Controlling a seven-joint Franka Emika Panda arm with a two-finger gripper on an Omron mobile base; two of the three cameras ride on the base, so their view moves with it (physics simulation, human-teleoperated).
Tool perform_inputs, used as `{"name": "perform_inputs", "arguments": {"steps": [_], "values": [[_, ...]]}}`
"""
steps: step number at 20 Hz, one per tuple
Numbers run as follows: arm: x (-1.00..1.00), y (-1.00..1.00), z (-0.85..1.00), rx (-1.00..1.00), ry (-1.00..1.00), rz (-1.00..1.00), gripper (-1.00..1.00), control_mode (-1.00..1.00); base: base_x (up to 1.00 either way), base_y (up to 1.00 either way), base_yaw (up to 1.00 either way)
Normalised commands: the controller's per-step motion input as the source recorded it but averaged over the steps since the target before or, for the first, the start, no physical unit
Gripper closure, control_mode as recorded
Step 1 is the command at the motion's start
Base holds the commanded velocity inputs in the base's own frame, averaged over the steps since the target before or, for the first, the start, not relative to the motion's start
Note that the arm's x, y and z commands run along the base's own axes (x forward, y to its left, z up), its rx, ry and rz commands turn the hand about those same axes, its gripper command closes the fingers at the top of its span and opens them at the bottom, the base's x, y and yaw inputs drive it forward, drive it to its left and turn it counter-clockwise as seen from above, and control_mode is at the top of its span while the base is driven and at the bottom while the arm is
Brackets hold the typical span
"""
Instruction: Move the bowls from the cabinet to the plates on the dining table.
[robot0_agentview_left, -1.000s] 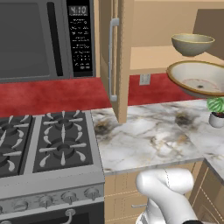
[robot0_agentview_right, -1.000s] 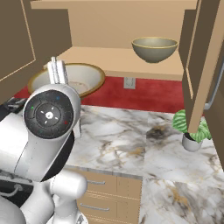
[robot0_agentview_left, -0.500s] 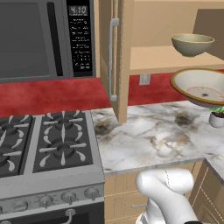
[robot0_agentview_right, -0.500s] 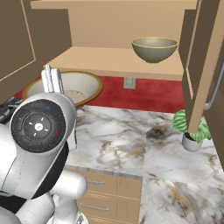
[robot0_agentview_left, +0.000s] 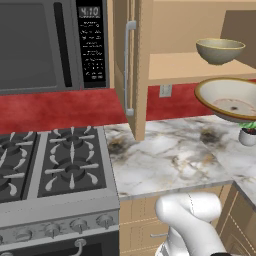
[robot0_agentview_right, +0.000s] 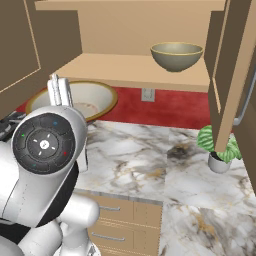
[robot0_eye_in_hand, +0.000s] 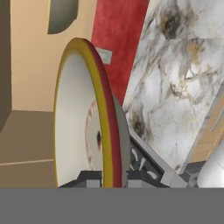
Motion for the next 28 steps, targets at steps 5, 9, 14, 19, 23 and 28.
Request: {"name": "perform_inputs", "arguments": {"steps": [5,9,14,19,23,28], "values": [[0.00,0.00,0.00,0.00,0.00,0.00,1.00,-1.00,0.00,0.00,0.00],[0.00,0.00,0.00,0.00,0.00,0.00,1.00,-1.00,0.00,0.00,0.00],[0.00,0.00,0.00,0.00,0.00,0.00,1.00,-1.00,0.00,0.00,0.00],[0.00,0.00,0.00,0.00,0.00,0.00,1.00,-1.00,0.00,0.00,0.00],[0.00,0.00,0.00,0.00,0.00,0.00,1.00,1.00,0.00,0.00,0.00],[0.00,0.00,0.00,0.00,0.00,0.00,1.00,1.00,-0.36,-0.01,0.00]]}}
